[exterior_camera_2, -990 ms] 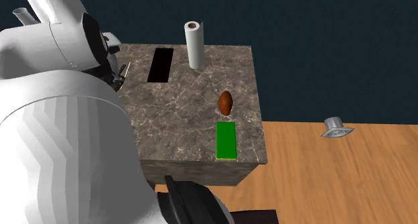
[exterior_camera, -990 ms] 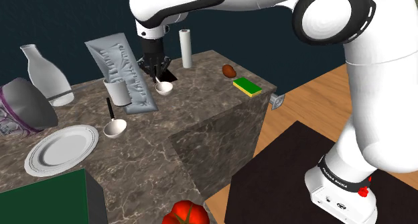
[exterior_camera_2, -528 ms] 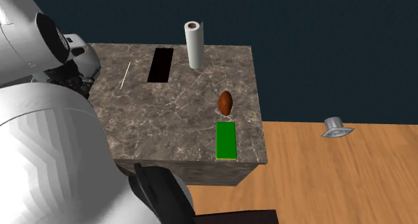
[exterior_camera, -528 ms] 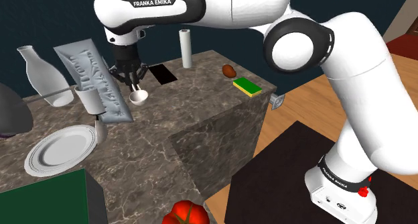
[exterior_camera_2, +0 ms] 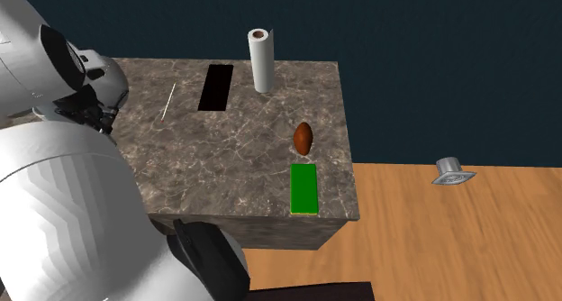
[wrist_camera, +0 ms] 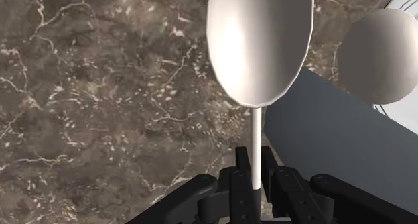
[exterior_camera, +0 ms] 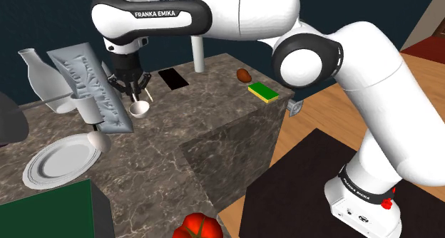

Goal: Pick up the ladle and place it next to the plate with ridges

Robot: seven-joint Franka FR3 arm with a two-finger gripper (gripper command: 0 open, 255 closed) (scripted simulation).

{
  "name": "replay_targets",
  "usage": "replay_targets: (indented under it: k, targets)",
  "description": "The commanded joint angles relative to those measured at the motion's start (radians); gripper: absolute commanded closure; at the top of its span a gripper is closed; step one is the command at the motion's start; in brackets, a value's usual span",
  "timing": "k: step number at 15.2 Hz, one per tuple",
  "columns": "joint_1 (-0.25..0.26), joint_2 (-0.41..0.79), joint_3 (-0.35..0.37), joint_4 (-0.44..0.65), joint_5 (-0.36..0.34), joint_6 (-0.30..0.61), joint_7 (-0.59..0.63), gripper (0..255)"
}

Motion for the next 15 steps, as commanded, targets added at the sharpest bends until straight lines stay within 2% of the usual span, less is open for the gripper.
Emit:
replay_targets:
  k: [1,12,15]
  targets:
    - [0.006,0.01,0.003,-0.052,0.001,0.034,0.001,255]
    - [0.0,0.012,0.0,-0.21,0.004,0.192,-0.009,255]
    - [0.0,0.012,-0.001,-0.21,0.005,0.192,-0.009,255]
